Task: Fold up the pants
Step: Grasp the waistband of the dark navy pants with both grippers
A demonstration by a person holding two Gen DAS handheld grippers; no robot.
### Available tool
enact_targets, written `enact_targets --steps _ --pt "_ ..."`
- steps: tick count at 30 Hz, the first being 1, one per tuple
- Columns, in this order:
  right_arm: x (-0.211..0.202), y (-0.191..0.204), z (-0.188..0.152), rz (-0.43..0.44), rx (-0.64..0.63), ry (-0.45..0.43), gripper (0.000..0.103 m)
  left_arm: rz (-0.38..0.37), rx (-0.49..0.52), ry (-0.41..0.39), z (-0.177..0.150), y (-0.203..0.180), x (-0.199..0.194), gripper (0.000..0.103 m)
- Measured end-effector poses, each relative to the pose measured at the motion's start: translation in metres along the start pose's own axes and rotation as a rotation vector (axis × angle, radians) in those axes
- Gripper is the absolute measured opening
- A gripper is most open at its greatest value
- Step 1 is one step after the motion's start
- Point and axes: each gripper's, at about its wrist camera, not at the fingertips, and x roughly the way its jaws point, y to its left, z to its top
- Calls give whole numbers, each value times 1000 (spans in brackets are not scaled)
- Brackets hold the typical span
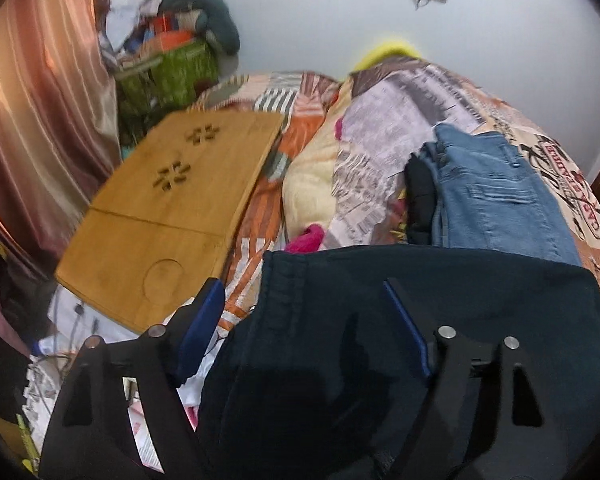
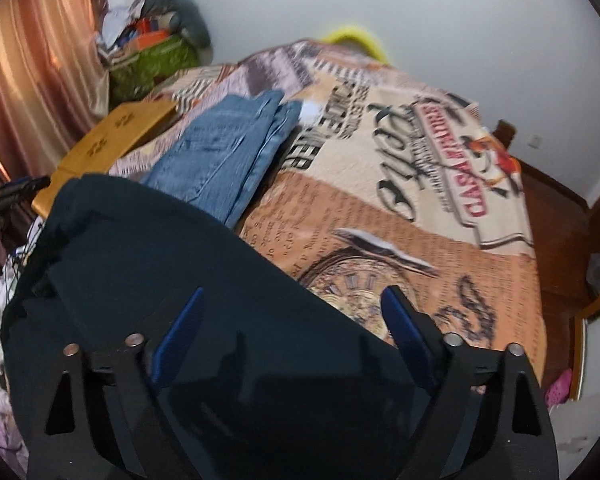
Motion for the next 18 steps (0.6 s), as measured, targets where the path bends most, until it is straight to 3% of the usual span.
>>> enact_targets --steps 5,10,11,12,14,16,18 --pt "36 7 13 36 -20 49 78 -15 -24 87 4 15 43 67" --pt "65 11 23 134 -12 129 59 -81 -53 141 1 20 63 58" --pt "71 13 23 148 -14 145 55 -91 -54 144 1 20 65 54" --pt "76 15 24 157 -16 160 45 -109 -56 150 0 20 67 46" --pt "81 17 23 166 -13 169 41 -141 -67 166 0 19 68 38" --pt "79 18 22 174 -15 152 28 -133 -52 157 -1 17 66 33" --pt "75 18 21 165 -17 136 19 -128 -34 140 0 15 61 19"
